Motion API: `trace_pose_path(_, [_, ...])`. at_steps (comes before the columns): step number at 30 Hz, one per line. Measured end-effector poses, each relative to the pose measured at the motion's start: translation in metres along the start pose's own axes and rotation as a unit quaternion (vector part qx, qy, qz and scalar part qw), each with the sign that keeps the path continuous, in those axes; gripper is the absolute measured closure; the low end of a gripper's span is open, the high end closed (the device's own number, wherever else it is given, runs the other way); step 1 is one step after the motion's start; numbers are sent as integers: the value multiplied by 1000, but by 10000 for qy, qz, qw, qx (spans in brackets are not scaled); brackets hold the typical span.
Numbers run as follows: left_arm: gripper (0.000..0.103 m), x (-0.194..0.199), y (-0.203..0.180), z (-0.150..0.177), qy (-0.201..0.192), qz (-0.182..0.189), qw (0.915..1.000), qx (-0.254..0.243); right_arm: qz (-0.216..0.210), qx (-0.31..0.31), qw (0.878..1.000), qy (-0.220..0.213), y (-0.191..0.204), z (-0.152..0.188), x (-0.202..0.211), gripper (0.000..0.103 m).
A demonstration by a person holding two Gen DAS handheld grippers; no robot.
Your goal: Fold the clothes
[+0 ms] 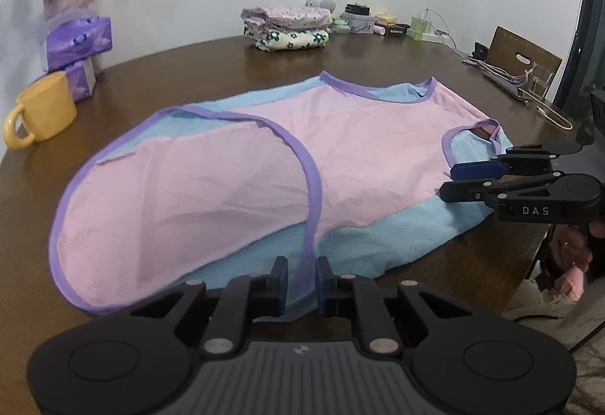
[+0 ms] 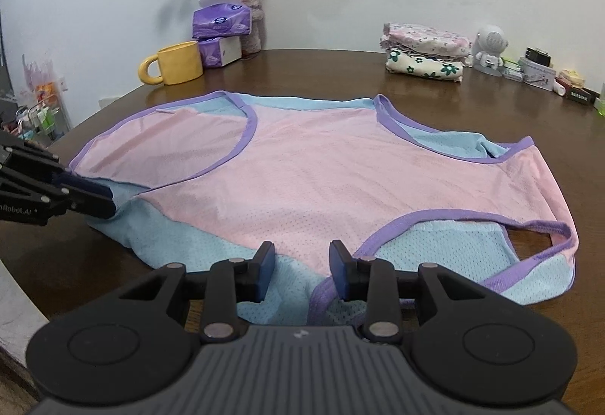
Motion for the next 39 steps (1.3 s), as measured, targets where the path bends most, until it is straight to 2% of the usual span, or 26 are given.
trace_pose_path(5, [90, -5, -1, 1, 28, -303, 9994, 164, 48, 45, 10000, -43, 3, 1, 0, 70])
trace_pose_path(9, [89, 2, 2, -6, -162, -198, 9975, 658, 6, 42, 10000, -77, 4, 2, 2, 70])
trace_pose_path(11, [89, 6, 9, -10, -258, -337, 9961, 768, -10, 35, 10000, -90, 3, 2, 3, 70])
trace_pose_path(13, [90, 6, 14, -9, -205, -490, 9957, 757, -23, 34, 9999, -100, 3, 3, 3, 70])
trace_pose_path(16, [90, 0, 10, -2, -7, -457, 9962, 746, -44, 73, 9999, -122, 4, 3, 3, 69])
trace_pose_path(21, [90, -4, 7, 0, -26, -640, 9958, 655, -65, 91, 9998, -160, 5, 4, 3, 68])
trace_pose_path(24, [90, -6, 1, 1, -43, -803, 9961, 363, -82, 100, 9998, -181, 5, 4, 4, 68])
trace_pose_path(27, [97, -7, -7, 1, -41, -910, 9958, 91, -111, 103, 9997, -212, 6, 5, 4, 67])
trace_pose_path(30, [99, -8, -6, 0, -59, -1196, 9928, -80, -141, 140, 9995, -244, 7, 6, 5, 65])
trace_pose_path(34, [99, -5, 2, 1, -102, -1466, 9891, -25, -160, 233, 9992, -281, 8, 6, 5, 65])
trace_pose_path(37, [98, -1, 5, 3, -163, -1566, 9873, 231, -183, 256, 9990, -305, 8, 7, 5, 65])
trace_pose_path(39, [90, 4, 7, 4, -222, -1559, 9860, 539, -198, 268, 9989, -330, 9, 7, 5, 65])
Point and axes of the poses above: each gripper's, at about its wrist camera, not at the fingertips, and x roughly against the way its jaws point, y to its left, z to its underside, the point moved 10 cm from there along -x, roughly the way its jaws point, and after that the axes turned 14 degrees about -y, right-handed, at the moved point
